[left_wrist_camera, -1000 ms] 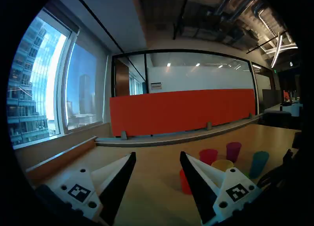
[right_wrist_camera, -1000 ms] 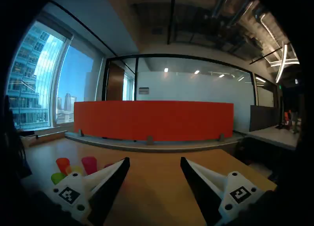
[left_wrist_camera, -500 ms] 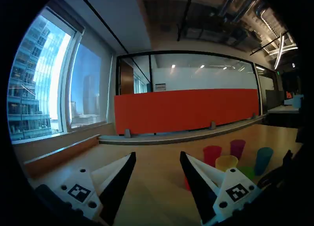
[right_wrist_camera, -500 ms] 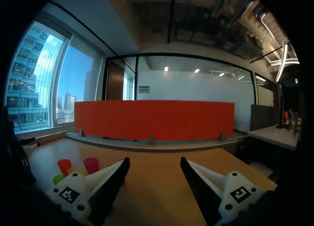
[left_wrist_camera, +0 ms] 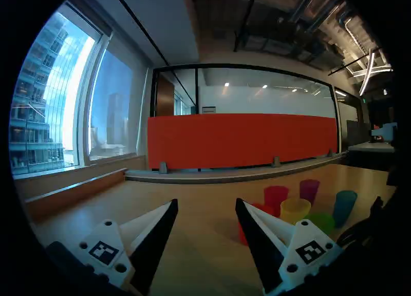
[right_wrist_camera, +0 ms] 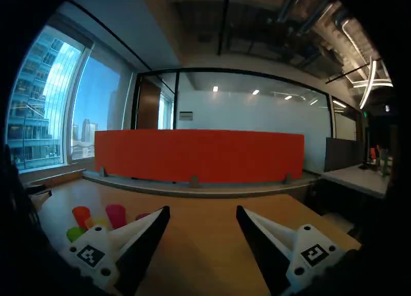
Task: Pour water
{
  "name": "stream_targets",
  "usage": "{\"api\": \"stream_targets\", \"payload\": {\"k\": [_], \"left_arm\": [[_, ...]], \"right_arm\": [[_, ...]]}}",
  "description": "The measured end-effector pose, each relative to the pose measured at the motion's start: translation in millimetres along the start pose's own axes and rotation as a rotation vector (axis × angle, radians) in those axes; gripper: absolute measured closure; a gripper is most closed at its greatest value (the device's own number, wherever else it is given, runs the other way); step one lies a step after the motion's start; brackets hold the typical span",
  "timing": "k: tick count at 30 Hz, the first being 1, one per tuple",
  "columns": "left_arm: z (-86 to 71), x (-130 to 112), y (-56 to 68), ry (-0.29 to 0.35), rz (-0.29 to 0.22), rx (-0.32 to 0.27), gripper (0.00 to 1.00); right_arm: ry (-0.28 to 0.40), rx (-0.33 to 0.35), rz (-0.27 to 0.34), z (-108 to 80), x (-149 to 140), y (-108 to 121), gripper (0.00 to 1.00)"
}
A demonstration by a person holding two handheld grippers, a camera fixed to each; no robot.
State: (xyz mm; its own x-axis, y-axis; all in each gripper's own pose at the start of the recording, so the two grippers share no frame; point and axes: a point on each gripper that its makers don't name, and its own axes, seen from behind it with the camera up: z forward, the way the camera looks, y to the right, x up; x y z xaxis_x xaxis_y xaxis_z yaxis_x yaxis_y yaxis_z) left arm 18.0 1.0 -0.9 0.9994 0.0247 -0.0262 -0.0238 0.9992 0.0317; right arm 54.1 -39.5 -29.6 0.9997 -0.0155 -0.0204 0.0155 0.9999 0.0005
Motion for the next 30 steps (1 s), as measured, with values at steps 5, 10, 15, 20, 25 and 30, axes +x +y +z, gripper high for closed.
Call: {"api": "stream_targets", "payload": {"k": [5, 10, 15, 20, 25, 30], "left_arm": [[0.4, -5.6, -0.1, -0.006, -0.002, -0.001, 0.18], [1.1, -9.4, -1.2, -0.010, -0.011, -0.003, 0.18], [1.6, -14.0, -3.9, -0.018, -0.019, 0.000, 0.18], [1.7, -16.7, -4.5, -0.025, -0.023, 0.001, 0.18], [1.9, -16.4, -4.0, -0.025, -0.024, 0.000, 0.18], [2.0, -16.3, -3.8, -0.025, -0.022, 0.000, 0.18]], "right_arm": [[0.002, -0.006, -0.002, 0.0, 1.7, 3.1, 0.00], [0.001, -0.007, -0.004, 0.1, 2.6, 2.4, 0.00], [0.002, -0.006, -0.002, 0.5, 0.9, 1.4, 0.00], [-0.002, -0.008, -0.006, 0.2, -0.5, 0.5, 0.00], [-0.002, -0.008, -0.006, -0.3, -0.9, 0.3, 0.00], [-0.002, -0.009, -0.003, -0.9, -2.6, 2.1, 0.00]]}}
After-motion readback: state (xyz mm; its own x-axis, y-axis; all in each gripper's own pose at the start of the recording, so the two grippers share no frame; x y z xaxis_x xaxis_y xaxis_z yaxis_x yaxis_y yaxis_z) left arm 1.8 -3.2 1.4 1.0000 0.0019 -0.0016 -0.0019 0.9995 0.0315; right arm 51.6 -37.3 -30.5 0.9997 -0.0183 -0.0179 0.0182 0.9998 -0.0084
